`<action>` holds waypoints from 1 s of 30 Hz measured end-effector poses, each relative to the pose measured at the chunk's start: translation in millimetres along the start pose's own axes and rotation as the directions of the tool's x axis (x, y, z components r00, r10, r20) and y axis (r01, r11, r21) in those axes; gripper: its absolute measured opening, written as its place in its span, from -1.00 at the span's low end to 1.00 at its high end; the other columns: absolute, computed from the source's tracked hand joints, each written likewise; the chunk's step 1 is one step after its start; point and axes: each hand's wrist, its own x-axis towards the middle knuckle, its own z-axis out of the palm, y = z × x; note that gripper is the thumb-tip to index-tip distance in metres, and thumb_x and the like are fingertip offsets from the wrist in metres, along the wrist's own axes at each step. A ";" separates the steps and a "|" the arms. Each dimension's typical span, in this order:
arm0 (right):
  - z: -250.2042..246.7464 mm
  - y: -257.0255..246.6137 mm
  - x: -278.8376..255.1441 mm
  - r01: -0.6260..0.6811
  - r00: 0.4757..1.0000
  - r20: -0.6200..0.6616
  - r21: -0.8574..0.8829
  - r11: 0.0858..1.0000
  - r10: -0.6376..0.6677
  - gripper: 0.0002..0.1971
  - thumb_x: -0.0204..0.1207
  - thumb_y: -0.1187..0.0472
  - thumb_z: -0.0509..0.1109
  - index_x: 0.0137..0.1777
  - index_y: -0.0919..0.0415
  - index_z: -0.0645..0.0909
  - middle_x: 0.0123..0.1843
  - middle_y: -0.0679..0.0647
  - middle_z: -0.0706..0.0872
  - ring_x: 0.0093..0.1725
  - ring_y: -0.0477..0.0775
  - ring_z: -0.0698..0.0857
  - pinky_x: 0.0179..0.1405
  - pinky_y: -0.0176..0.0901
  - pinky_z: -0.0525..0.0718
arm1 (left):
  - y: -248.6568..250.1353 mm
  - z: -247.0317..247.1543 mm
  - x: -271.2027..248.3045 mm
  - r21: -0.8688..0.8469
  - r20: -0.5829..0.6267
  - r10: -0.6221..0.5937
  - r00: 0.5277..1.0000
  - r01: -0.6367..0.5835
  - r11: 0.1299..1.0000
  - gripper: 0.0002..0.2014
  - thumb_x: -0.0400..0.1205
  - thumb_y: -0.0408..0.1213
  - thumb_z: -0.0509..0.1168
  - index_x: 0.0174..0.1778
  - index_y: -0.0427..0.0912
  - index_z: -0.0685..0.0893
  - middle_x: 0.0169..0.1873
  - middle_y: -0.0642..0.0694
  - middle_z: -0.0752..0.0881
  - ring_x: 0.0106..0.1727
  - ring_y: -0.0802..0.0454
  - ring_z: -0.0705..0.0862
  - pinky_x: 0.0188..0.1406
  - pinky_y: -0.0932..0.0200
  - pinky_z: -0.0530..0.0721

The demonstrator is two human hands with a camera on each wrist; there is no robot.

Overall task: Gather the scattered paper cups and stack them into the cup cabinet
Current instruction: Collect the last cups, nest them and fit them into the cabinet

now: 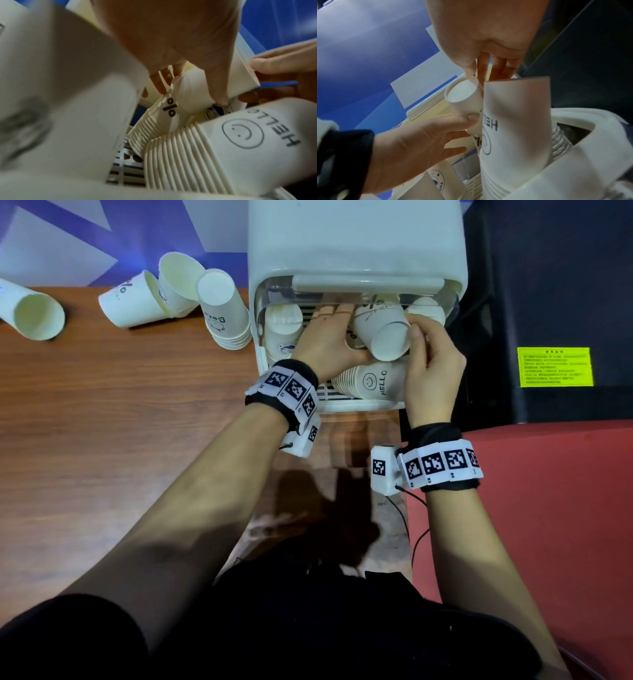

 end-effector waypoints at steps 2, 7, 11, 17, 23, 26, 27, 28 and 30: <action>-1.9 0.4 3.0 -0.010 1.000 -0.022 -0.007 1.000 0.009 -0.76 0.65 0.30 0.21 0.09 0.34 0.70 -0.01 0.01 0.75 0.01 -0.10 0.70 0.07 -0.30 0.60 | 0.9 0.4 3.2 -0.035 0.019 -0.004 1.000 0.005 0.999 -0.11 0.25 0.30 0.50 0.43 -0.08 0.48 0.30 -0.06 0.60 0.36 -0.03 0.50 0.35 0.10 0.48; -6.9 2.9 3.1 -0.053 0.999 0.004 -0.018 0.998 0.053 -0.74 0.65 0.30 0.19 0.18 0.28 0.69 0.08 -0.06 0.72 0.07 -0.27 0.64 0.13 -0.47 0.51 | -1.0 7.3 -6.4 -0.155 -0.030 0.009 1.000 -0.013 0.988 -0.15 0.27 0.15 0.58 0.41 -0.09 0.43 0.27 0.02 0.62 0.23 0.14 0.59 0.17 0.19 0.57; -4.8 2.9 2.5 -0.087 0.996 0.009 0.017 0.996 0.087 -0.75 0.64 0.26 0.23 0.19 0.28 0.70 0.11 -0.02 0.75 0.12 -0.24 0.67 0.20 -0.30 0.58 | 0.5 12.8 -15.1 -0.084 -0.063 0.068 0.996 -0.073 0.994 -0.06 0.36 0.10 0.54 0.57 -0.14 0.25 0.43 -0.16 0.44 0.46 -0.07 0.40 0.40 0.11 0.40; 5.7 -5.5 5.4 -0.113 0.993 -0.038 -0.001 0.994 0.113 -0.92 0.54 0.24 0.34 -0.01 0.18 0.62 -0.05 0.17 0.67 -0.19 -0.16 0.58 -0.11 -0.41 0.54 | -4.0 5.9 -15.4 -0.045 -0.080 0.108 0.991 -0.112 0.993 -0.21 0.40 0.09 0.49 0.52 -0.02 0.36 0.43 -0.09 0.41 0.45 -0.05 0.40 0.40 0.10 0.42; 14.0 -6.6 -3.7 -0.084 0.996 0.040 0.007 0.996 0.084 -0.87 0.58 0.25 0.34 -0.04 0.25 0.70 -0.08 0.02 0.72 -0.08 -0.16 0.64 -0.02 -0.26 0.62 | -5.5 10.7 -15.4 0.046 -0.134 0.191 0.972 -0.187 0.981 -0.33 0.41 0.14 0.36 0.45 0.05 0.43 0.34 -0.05 0.54 0.41 -0.06 0.44 0.31 -0.03 0.49; 8.5 -2.8 -13.2 -0.058 0.997 0.049 -0.044 0.997 0.060 -0.81 0.62 0.17 0.33 0.05 0.22 0.74 0.00 -0.06 0.71 0.06 -0.14 0.63 0.15 -0.15 0.60 | -8.8 12.5 -14.8 0.088 -0.177 0.183 0.967 -0.170 0.982 -0.38 0.44 0.12 0.41 0.40 -0.02 0.48 0.28 -0.07 0.57 0.38 -0.03 0.49 0.23 0.07 0.53; 6.3 -1.3 -17.0 -0.052 0.998 0.044 -0.058 0.997 0.054 -0.80 0.62 0.15 0.34 0.11 0.19 0.72 0.06 -0.03 0.70 0.13 -0.07 0.63 0.22 -0.12 0.58 | -9.3 11.8 -13.7 0.099 -0.185 0.178 0.966 -0.162 0.982 -0.37 0.43 0.14 0.40 0.39 -0.01 0.48 0.28 -0.06 0.58 0.37 -0.02 0.50 0.20 0.07 0.54; 4.1 0.9 -20.1 -0.059 0.998 0.034 -0.072 0.996 0.061 -0.77 0.60 0.13 0.35 0.19 0.16 0.69 0.13 0.00 0.68 0.20 -0.02 0.60 0.27 -0.14 0.55 | -9.2 10.5 -11.9 0.109 -0.188 0.172 0.967 -0.153 0.982 -0.36 0.42 0.17 0.39 0.39 0.00 0.48 0.29 -0.05 0.59 0.36 -0.03 0.51 0.19 0.06 0.55; 0.8 5.5 -24.7 -0.118 0.993 0.007 -0.114 0.986 0.119 -0.64 0.55 0.11 0.40 0.33 0.15 0.60 0.25 0.05 0.62 0.29 0.01 0.53 0.31 -0.27 0.47 | -8.3 5.9 -7.6 0.106 -0.170 0.141 0.975 -0.124 0.987 -0.34 0.42 0.16 0.37 0.42 0.01 0.46 0.31 -0.04 0.58 0.35 -0.05 0.51 0.21 0.00 0.56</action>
